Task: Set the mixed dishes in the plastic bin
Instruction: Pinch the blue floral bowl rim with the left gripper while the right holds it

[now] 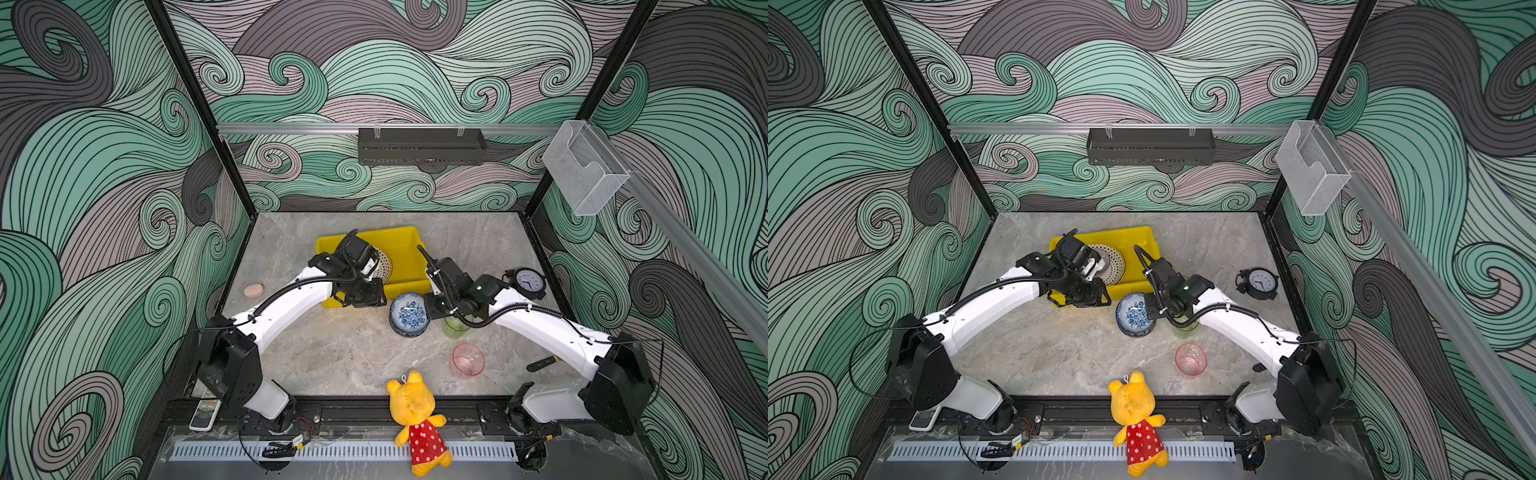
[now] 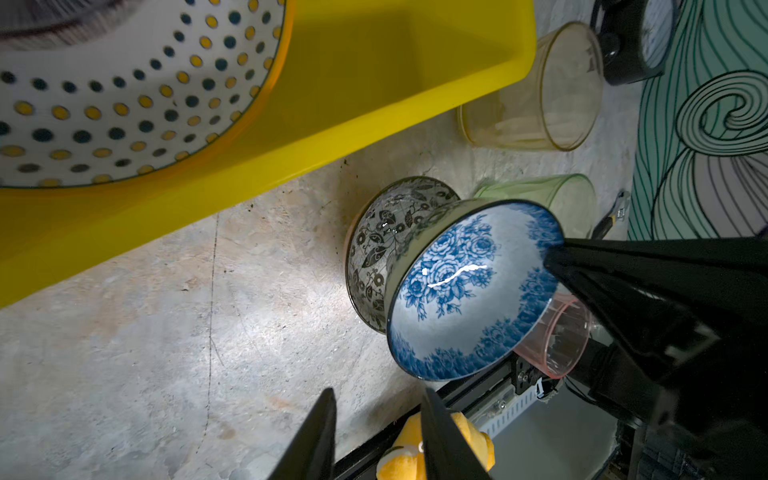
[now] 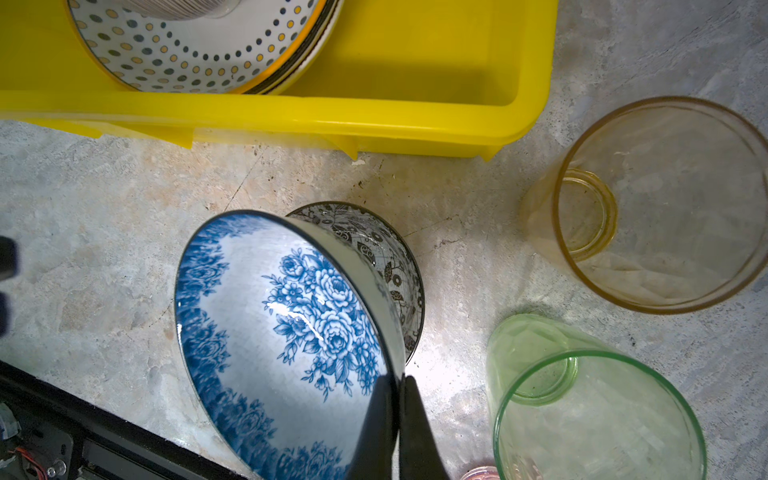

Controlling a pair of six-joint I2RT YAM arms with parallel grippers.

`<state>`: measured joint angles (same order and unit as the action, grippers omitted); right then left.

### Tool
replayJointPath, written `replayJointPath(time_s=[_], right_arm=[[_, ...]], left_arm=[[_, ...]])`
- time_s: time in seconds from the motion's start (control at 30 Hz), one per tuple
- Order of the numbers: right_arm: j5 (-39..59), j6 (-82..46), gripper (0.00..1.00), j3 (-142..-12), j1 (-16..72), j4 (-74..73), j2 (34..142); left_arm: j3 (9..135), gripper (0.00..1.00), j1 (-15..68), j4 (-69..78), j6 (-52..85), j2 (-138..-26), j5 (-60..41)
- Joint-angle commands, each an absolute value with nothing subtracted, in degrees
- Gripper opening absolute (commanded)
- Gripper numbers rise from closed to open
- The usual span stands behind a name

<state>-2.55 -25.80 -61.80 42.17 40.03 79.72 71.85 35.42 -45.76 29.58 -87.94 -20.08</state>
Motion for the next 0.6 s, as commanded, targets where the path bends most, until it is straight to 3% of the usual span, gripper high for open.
replayJointPath(time_s=[0.0,0.57], right_arm=[[-2.09,-27.04,0.00,-63.19,42.11,38.33,77.67],[-2.06,-27.58,0.00,-63.10,42.10,37.85,77.32]], left_arm=[[72.22,0.39,36.79,-44.09,29.98,-89.19,-20.92],[71.80,0.37,38.84,-38.48,32.85,-95.06,-20.23]])
